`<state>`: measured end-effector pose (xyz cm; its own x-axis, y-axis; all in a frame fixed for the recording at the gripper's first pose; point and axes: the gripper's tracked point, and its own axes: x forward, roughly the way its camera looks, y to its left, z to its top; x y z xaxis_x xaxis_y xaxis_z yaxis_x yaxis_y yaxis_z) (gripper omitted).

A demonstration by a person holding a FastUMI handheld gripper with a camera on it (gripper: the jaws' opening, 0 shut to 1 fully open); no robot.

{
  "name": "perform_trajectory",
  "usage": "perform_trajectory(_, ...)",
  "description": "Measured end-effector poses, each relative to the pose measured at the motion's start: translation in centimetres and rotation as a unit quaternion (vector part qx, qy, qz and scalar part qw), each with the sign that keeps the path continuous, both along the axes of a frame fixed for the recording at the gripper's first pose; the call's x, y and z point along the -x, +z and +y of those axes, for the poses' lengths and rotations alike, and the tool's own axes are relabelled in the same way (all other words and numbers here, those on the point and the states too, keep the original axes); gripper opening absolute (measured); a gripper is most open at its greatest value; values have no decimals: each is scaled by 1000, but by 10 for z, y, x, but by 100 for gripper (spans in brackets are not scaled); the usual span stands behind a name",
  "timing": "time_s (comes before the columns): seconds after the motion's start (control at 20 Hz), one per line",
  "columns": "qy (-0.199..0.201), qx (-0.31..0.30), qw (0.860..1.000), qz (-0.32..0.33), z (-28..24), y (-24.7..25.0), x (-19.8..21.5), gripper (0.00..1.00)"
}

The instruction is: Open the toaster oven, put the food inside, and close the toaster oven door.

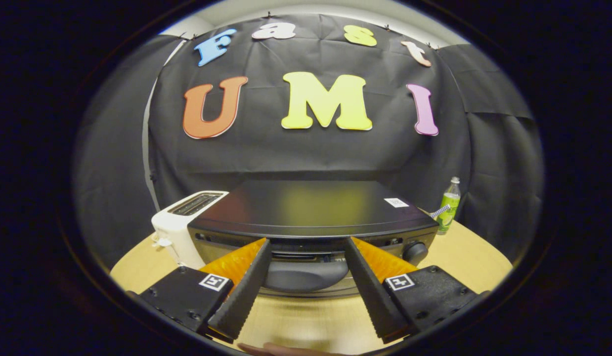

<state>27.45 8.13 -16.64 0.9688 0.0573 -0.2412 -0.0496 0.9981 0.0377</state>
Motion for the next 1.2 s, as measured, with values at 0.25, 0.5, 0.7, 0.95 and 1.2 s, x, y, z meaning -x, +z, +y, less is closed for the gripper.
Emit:
perform_trajectory(0.25,7,-5,1000,12,0,-13,31,100)
perform_trajectory(0.5,2,15,1000,13,-2,-38,64,100)
perform_trajectory(0.7,1,18,1000,22,-2,-55,82,100)
perform_trajectory(0.95,7,34,998,52,-2,-75,97,100)
perform_trajectory(1.2,10,45,995,90,-1,-97,106,100)
